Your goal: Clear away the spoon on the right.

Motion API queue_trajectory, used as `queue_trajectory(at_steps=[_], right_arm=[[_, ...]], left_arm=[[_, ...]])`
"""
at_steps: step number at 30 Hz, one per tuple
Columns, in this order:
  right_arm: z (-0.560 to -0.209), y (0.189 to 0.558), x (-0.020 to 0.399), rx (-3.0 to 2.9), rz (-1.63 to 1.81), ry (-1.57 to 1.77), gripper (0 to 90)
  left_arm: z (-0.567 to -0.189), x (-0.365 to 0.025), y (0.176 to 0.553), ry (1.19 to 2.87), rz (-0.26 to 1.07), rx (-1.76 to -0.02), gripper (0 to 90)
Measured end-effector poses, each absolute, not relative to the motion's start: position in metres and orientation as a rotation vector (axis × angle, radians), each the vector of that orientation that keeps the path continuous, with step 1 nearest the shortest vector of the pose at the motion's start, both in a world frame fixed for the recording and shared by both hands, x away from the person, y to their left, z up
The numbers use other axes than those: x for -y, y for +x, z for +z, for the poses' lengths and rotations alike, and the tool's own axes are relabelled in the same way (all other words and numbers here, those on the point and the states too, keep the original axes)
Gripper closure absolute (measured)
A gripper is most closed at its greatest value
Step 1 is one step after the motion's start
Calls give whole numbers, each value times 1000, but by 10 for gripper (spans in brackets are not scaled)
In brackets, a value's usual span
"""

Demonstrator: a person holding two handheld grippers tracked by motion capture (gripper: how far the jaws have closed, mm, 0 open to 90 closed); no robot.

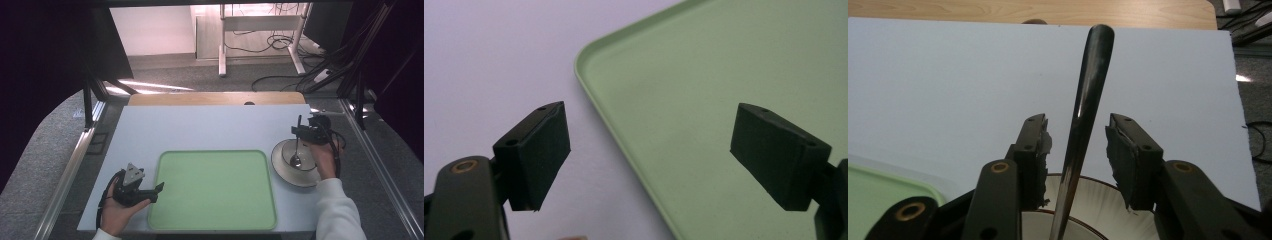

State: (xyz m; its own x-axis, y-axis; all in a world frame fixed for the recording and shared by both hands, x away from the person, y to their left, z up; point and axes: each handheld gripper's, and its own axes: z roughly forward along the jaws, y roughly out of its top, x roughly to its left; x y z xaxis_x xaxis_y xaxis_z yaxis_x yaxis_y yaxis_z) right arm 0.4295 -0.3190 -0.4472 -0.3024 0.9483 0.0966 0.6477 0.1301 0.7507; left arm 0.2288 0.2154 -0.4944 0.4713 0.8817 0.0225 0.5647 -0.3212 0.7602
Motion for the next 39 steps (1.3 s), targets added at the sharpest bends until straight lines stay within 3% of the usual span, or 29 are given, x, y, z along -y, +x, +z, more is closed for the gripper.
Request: queue_trajectory(at_steps=[19, 39], right_arm=[[-451, 433, 317, -2020, 1001, 1552, 819], [-439, 423, 325, -2046, 1062, 1504, 881]], left_arm=[[-496, -217, 229, 2024, 575, -1198, 160], [-496, -221, 229, 2021, 579, -1204, 161]])
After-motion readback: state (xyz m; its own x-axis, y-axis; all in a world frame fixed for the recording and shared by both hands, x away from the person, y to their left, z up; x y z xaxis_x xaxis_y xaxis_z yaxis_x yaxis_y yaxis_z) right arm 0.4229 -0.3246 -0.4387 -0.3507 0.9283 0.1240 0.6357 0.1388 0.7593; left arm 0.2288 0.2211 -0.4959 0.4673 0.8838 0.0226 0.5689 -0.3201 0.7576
